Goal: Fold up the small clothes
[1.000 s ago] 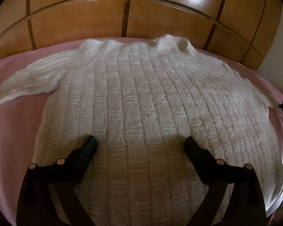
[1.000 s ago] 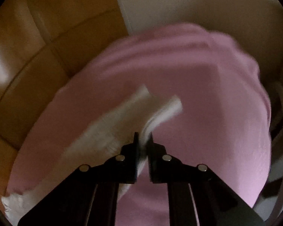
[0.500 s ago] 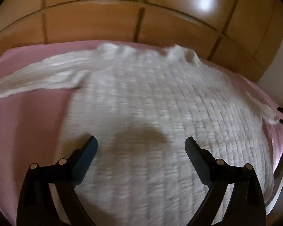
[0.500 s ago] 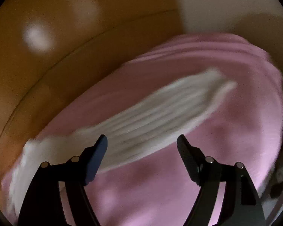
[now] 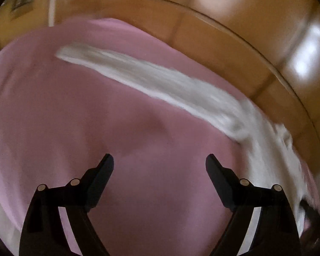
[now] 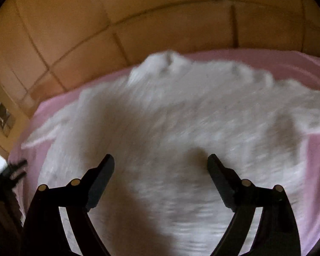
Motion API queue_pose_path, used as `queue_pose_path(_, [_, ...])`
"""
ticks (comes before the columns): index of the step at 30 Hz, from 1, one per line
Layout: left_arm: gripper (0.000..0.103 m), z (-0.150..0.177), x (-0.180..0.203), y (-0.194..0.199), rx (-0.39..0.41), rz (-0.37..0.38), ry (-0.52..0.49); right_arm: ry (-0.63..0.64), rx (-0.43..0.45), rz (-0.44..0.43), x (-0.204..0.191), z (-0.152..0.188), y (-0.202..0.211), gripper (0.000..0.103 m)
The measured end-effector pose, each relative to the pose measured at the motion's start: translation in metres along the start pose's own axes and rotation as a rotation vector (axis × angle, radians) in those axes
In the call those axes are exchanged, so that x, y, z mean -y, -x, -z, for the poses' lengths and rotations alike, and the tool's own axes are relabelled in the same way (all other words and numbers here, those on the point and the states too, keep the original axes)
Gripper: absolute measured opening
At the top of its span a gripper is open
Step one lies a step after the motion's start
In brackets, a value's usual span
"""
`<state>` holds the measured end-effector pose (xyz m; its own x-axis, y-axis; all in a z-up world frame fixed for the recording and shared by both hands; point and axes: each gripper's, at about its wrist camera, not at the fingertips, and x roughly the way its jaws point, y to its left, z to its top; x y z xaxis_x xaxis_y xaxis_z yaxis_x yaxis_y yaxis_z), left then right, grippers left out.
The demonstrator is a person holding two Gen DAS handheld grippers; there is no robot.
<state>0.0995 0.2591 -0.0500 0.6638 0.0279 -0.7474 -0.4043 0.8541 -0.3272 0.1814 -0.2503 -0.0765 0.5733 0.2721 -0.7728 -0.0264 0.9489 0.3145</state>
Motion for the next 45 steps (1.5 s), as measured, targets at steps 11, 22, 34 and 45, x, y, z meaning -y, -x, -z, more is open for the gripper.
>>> queue_pose_path(11, [0.087,-0.102,-0.107,-0.038,0.066,-0.078,0.354,0.122,0.04,0.155,-0.032,0.021,-0.032,0.101])
queue_pose_path(22, [0.004,-0.133,-0.124,-0.054,0.058,-0.103,0.287,0.139,0.041,0.192,-0.035,0.02,-0.032,0.101])
queue_pose_path(34, [0.004,-0.099,-0.124,-0.023,0.052,-0.177,0.214,0.133,0.047,0.183,-0.034,0.021,-0.033,0.101])
queue_pose_path(45, [0.059,-0.001,-0.015,0.024,-0.074,0.243,-0.065,0.105,0.046,0.166,-0.032,0.021,-0.025,0.101])
